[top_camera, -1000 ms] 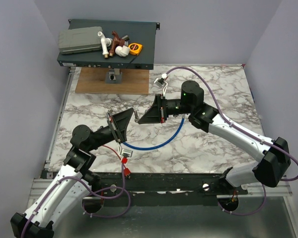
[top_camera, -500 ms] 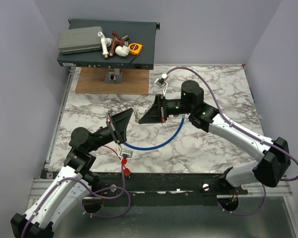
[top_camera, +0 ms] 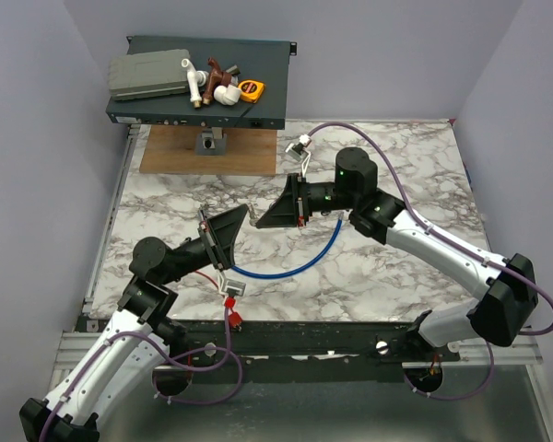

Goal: Unlock with the key
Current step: Pick up the key from the center of the board.

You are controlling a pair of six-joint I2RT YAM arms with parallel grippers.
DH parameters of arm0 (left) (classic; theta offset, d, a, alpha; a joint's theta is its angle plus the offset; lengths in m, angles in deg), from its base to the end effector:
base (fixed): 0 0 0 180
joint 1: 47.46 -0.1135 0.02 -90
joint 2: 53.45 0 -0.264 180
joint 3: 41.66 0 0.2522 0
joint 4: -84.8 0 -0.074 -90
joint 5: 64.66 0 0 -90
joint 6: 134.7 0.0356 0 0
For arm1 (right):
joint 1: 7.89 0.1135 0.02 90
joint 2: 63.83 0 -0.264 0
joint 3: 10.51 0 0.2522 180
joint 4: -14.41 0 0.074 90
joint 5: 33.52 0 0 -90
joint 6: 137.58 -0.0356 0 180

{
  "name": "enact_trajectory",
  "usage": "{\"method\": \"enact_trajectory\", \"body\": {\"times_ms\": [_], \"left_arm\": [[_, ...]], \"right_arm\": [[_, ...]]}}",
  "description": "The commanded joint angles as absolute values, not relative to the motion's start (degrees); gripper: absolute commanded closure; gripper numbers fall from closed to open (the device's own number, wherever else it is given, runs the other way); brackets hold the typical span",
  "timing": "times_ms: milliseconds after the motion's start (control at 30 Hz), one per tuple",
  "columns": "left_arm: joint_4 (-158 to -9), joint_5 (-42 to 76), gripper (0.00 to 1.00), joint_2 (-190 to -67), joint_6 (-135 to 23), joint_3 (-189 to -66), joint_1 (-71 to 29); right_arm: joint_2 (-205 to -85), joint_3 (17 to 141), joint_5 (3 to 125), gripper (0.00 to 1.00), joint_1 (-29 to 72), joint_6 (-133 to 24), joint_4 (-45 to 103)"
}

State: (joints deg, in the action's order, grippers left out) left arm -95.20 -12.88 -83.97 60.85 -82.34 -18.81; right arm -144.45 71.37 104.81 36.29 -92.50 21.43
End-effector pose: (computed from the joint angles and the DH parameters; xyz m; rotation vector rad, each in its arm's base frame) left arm 0.1133 -0.0870 0.3100 1.4629 0.0104 0.6378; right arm 0.2155 0.2465 0.3697 -0.7460 1.8735 1.7828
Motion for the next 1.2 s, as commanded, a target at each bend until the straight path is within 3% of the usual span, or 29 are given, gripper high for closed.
{"method": "enact_trajectory", "body": {"times_ms": [0, 233, 500, 800, 900, 1033, 1167], "left_arm": [[-95.13, -14.53, 0.75, -84.34, 61.91, -82.34, -18.34], [-95.34, -14.53, 0.75, -84.81, 62.52, -82.43, -18.28], [-94.30, -13.34, 0.92, -84.76, 63.54, -82.47, -18.16], [-89.49, -9.82, 0.87, -82.91, 62.81, -83.82, -18.15], [-88.92, -8.96, 1.00, -82.93, 62.77, -84.38, -18.19], [-89.08, -9.06, 1.00, -82.90, 62.79, -84.37, -18.19], [-89.99, -8.99, 0.90, -83.04, 63.31, -83.68, -18.19]], "right_arm": [[-145.47, 73.25, 106.48, 0.99, 36.28, -91.74, 21.74], [-146.77, 73.77, 108.25, 0.99, 36.30, -92.18, 21.58], [-146.84, 74.26, 108.40, 0.99, 36.31, -92.14, 21.84], [-146.19, 75.49, 107.37, 0.99, 36.32, -89.69, 25.78], [-146.07, 75.58, 107.36, 0.99, 36.30, -89.73, 25.89], [-145.79, 75.58, 107.36, 0.99, 36.25, -89.77, 25.98], [-145.62, 75.42, 107.37, 0.99, 36.32, -89.70, 26.05]]}}
